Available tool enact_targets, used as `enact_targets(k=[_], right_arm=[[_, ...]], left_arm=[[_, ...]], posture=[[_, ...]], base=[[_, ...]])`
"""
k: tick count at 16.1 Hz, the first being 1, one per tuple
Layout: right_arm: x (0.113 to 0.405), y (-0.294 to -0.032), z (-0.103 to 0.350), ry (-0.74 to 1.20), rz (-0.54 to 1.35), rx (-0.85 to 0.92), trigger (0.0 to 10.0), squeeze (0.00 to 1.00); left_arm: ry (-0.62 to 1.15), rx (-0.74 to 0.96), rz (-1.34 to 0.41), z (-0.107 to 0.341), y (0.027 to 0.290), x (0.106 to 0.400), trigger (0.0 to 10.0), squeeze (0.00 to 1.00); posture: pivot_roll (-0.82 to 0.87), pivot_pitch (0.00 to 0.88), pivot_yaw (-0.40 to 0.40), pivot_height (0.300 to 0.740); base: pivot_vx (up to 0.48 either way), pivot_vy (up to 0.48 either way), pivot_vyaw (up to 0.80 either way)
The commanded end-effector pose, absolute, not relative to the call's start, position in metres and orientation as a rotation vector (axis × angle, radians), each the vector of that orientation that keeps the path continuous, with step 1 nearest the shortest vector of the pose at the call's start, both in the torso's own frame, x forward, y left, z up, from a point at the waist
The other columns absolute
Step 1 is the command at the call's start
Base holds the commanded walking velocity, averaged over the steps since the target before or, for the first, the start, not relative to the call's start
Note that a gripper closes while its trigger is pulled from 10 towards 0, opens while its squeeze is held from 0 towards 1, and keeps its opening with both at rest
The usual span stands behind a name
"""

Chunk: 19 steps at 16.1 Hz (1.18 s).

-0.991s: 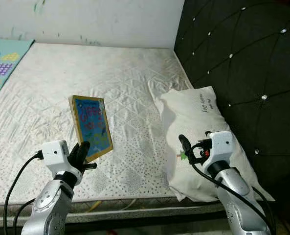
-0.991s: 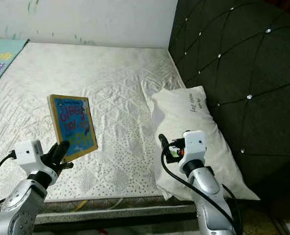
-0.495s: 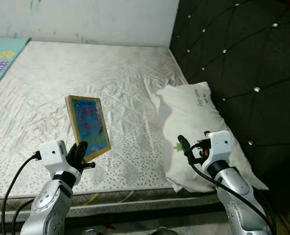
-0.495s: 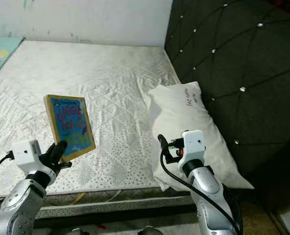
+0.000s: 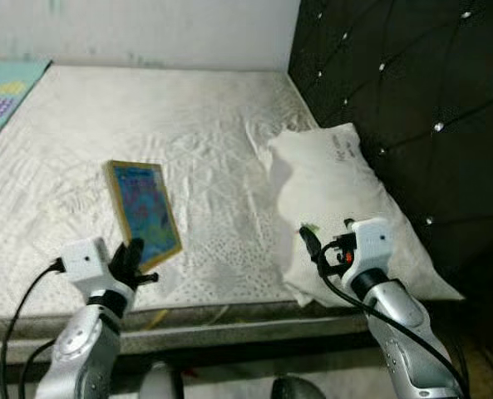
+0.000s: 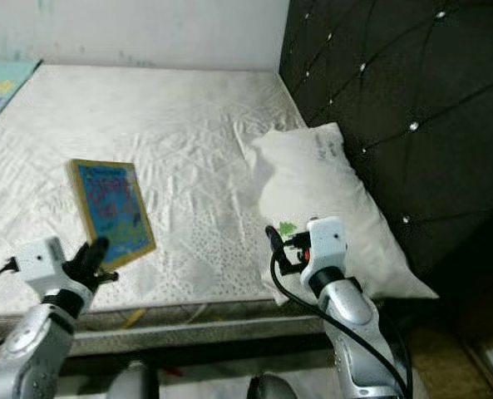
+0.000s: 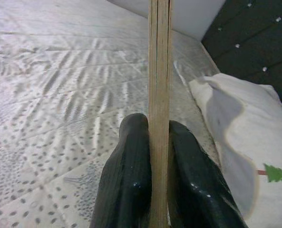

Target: Clean up the room

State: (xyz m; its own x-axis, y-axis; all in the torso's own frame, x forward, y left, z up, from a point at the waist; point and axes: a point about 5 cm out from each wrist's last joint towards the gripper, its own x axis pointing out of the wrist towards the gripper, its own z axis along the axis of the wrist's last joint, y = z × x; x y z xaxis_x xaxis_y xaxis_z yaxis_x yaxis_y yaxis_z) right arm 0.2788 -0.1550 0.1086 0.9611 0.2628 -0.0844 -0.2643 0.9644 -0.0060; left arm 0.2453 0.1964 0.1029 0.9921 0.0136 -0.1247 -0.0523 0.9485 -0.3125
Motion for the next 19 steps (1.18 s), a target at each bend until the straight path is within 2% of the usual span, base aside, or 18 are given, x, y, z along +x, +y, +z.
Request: enact_targets(k=[1, 5, 10, 19], right_arm=[[0.2801, -0.1564, 0.1112, 0.072, 0.263, -0.020, 10.0, 0.00], [0.2815, -0.1546, 0.1109, 0.073, 0.275, -0.031, 10.0, 0.00], [0.2827, -0.1533, 0.1127, 0.065, 0.281, -0.030, 10.0, 0.00], [0.2848, -0.1535, 0.1123, 0.063, 0.281, -0.033, 10.0, 0.00]], left_arm=[[0.075, -0.296, 0.043, 0.1117, 0.1980, 0.2481, 10.0, 0.00], [0.070, -0.301, 0.055, 0.1115, 0.2006, 0.2494, 10.0, 0.00], [0.058, -0.303, 0.067, 0.1127, 0.2015, 0.2514, 10.0, 0.00], [0.024, -0.343, 0.052, 0.1167, 0.2047, 0.2524, 10.0, 0.00]], posture=[[-0.09, 0.052, -0.078, 0.649], [-0.09, 0.043, -0.079, 0.649], [-0.09, 0.037, -0.079, 0.609], [-0.09, 0.042, -0.080, 0.609]], base=[[0.000, 0.000, 0.00], [0.000, 0.000, 0.00], [0.000, 0.000, 0.00], [0.000, 0.000, 0.00]])
